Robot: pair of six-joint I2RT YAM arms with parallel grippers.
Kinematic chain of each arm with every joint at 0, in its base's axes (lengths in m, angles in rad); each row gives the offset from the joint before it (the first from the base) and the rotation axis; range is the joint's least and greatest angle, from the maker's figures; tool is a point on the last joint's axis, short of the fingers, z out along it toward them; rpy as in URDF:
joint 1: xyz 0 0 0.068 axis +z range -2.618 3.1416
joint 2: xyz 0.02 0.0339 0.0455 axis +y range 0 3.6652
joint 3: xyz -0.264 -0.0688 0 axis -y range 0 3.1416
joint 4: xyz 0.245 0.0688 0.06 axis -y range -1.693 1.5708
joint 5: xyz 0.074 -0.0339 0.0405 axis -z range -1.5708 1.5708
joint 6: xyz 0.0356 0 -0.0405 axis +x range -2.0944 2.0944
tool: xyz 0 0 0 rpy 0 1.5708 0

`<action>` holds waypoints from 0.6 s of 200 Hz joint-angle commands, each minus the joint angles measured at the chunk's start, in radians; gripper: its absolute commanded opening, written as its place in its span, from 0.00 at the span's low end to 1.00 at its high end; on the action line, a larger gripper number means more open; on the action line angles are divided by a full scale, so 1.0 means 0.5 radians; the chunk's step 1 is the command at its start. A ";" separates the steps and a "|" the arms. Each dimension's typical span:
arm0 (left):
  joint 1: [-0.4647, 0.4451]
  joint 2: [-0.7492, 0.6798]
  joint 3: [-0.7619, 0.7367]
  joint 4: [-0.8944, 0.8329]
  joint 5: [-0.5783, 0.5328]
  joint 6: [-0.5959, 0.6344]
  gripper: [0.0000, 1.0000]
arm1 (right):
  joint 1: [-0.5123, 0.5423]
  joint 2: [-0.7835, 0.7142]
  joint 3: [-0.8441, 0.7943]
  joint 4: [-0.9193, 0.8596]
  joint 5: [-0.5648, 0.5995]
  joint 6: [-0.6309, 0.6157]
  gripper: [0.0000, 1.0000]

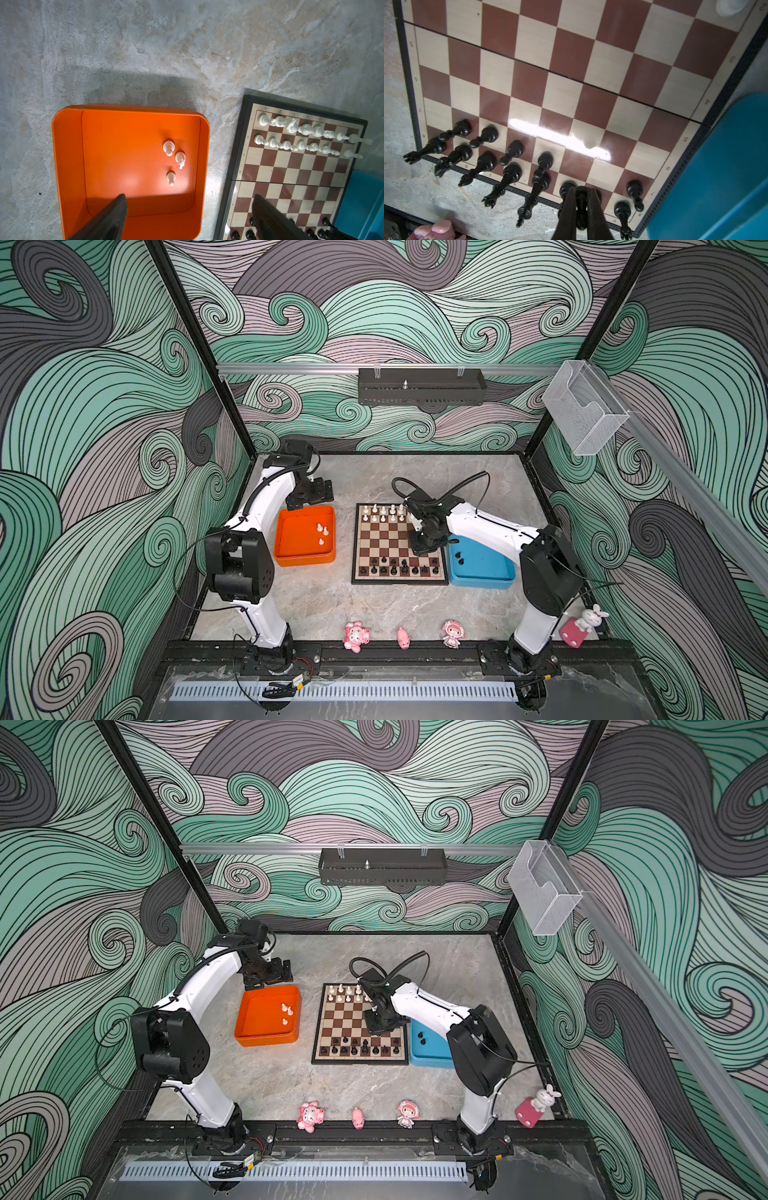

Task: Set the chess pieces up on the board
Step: 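Lift the black pawn with right gripper and carry it over the board, then lower the black pawn into the black pawn row and open right gripper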

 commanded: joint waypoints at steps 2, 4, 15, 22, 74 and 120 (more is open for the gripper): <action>0.022 -0.069 -0.015 0.021 0.050 -0.022 0.96 | 0.019 0.038 0.076 0.016 -0.003 0.023 0.08; 0.022 -0.068 -0.016 0.022 0.050 -0.023 0.96 | 0.021 0.043 0.077 0.018 -0.002 0.023 0.08; 0.028 -0.072 -0.028 0.028 0.056 -0.024 0.96 | 0.025 0.059 0.080 0.016 0.000 0.022 0.08; 0.031 -0.074 -0.033 0.028 0.059 -0.023 0.96 | 0.025 0.073 0.080 0.015 -0.002 0.025 0.08; 0.047 -0.076 -0.050 0.036 0.073 -0.022 0.96 | 0.041 0.137 0.053 0.021 -0.003 0.045 0.08; 0.056 -0.076 -0.063 0.036 0.074 -0.023 0.96 | 0.044 0.174 0.029 0.042 -0.015 0.054 0.08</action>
